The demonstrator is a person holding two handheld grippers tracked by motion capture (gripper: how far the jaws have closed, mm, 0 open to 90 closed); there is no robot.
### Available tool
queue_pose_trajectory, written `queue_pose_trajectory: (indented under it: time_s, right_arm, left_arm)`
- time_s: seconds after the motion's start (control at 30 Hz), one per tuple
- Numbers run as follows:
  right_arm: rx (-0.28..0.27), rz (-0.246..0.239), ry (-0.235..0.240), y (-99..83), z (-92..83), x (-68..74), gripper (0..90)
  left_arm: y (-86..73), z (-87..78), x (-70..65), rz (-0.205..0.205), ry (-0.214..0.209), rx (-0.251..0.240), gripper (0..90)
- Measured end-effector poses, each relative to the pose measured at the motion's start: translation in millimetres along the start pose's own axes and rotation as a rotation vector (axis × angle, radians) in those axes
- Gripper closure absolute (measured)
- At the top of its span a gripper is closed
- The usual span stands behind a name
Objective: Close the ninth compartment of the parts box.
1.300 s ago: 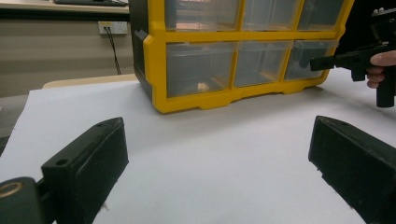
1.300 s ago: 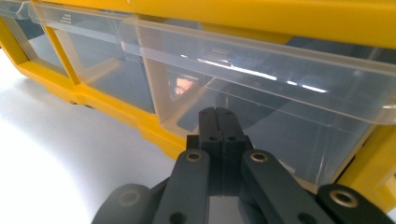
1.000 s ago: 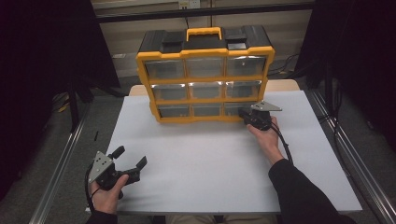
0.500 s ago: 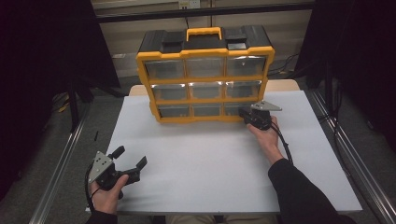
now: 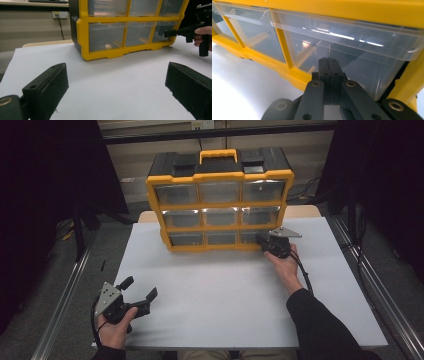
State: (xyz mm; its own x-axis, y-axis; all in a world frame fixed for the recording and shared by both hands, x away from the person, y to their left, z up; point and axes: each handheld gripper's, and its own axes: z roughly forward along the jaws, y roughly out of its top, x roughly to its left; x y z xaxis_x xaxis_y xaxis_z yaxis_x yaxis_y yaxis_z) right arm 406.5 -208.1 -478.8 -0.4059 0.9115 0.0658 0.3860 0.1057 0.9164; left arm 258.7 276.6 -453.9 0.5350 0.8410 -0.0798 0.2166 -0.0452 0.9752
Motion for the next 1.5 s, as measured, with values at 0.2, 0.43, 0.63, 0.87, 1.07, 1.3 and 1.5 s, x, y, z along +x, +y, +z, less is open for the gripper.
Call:
queue_pose_trajectory:
  time_s: [0.2, 0.43, 0.63, 0.87, 1.07, 1.3, 1.5]
  right_arm:
    - [0.000, -0.004, 0.002, 0.2, 0.4, -0.2, 90.0]
    - [0.006, -0.010, 0.003, 1.2, 1.2, -0.2, 90.0]
    - [0.012, -0.006, -0.002, 2.0, 1.6, 0.3, 90.0]
    - [0.018, 0.002, -0.004, 2.9, 1.8, 0.5, 90.0]
    - [0.028, 0.008, -0.010, 4.5, 2.2, 0.9, 90.0]
    - [0.017, 0.024, -0.007, 2.4, 2.0, 1.8, 90.0]
    - [0.019, 0.025, -0.004, -3.0, 1.7, 3.3, 87.2]
  left_arm:
    - [0.2, -0.2, 0.9, 0.010, -0.006, 0.009, 4.5]
    - [0.4, 1.7, 0.8, 0.004, -0.008, 0.004, 4.5]
    - [0.9, 4.8, 1.1, 0.016, -0.016, 0.013, 4.5]
    - [0.1, 4.2, 1.1, -0.004, -0.010, 0.000, 4.5]
    - [0.9, 4.5, 1.7, 0.019, -0.013, 0.016, 4.5]
    - [1.1, 4.0, 1.1, 0.021, -0.016, 0.015, 4.5]
    - [1.0, 3.5, 0.6, 0.011, -0.019, 0.005, 4.5]
